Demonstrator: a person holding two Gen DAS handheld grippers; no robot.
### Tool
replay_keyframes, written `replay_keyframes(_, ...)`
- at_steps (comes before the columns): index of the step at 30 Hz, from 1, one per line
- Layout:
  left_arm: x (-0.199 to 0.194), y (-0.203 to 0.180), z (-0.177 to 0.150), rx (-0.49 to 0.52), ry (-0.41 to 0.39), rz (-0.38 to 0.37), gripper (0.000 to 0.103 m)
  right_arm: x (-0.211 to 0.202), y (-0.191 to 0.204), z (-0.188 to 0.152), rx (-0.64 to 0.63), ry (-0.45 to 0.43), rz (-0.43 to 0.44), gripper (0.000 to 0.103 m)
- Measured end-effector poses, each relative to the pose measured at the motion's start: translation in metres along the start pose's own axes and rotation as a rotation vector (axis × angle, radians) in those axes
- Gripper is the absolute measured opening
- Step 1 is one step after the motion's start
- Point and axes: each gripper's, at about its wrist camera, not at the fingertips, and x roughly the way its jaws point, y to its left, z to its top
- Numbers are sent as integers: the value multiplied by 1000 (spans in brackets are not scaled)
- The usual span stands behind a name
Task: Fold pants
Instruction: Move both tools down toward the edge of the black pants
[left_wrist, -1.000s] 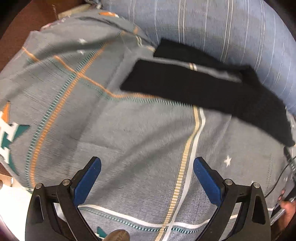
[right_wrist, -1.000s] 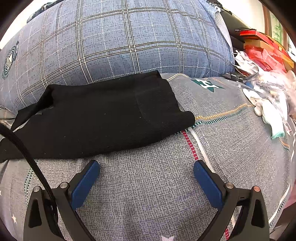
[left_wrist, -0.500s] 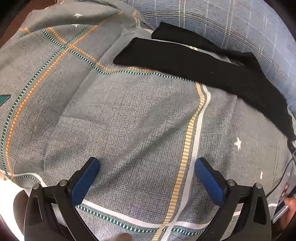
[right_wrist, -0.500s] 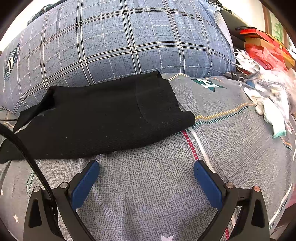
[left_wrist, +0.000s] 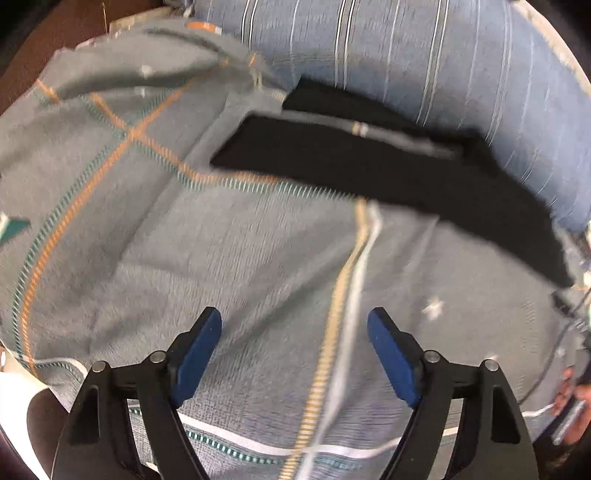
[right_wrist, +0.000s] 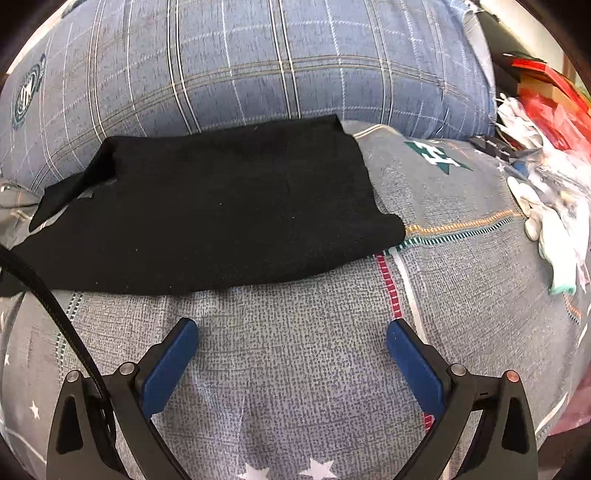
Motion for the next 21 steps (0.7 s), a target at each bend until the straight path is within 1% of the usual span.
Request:
replay_keyframes(3, -28, -5, 18, 45, -78, -9, 82, -3, 0, 5, -12, 1, 0, 102)
replay_keyframes(5, -45, -7, 34, 85, -123, -25, 82, -12, -1, 12, -10, -37, 5, 99)
replay_keyframes(7, -55, -9, 50, 122, -148, -32, 82, -28, -3, 22, 4, -94, 51, 99)
replay_keyframes(9, -55, -12, 70, 144, -157, -38, 82, -42, -5, 37, 9, -138, 91, 100)
replay_keyframes(11, -46, -14, 89, 151, -153, -39, 82, -44, -2, 53, -2, -129, 137, 100)
replay_keyframes(13, -35, -17, 100, 158, -137, -34, 82, -44, 3, 68, -24, -120, 184, 100)
replay_keyframes(16, -15, -27, 117, 190, -117, -29, 82, -36, 9, 82, -44, -115, 211, 100)
replay_keyframes(19, 14, -31, 141, 202, -78, -35, 82, -22, 11, 100, -53, -91, 241, 100)
replay_keyframes(21, 27, -31, 151, 202, -74, -39, 82, -18, 6, 106, -52, -92, 225, 99)
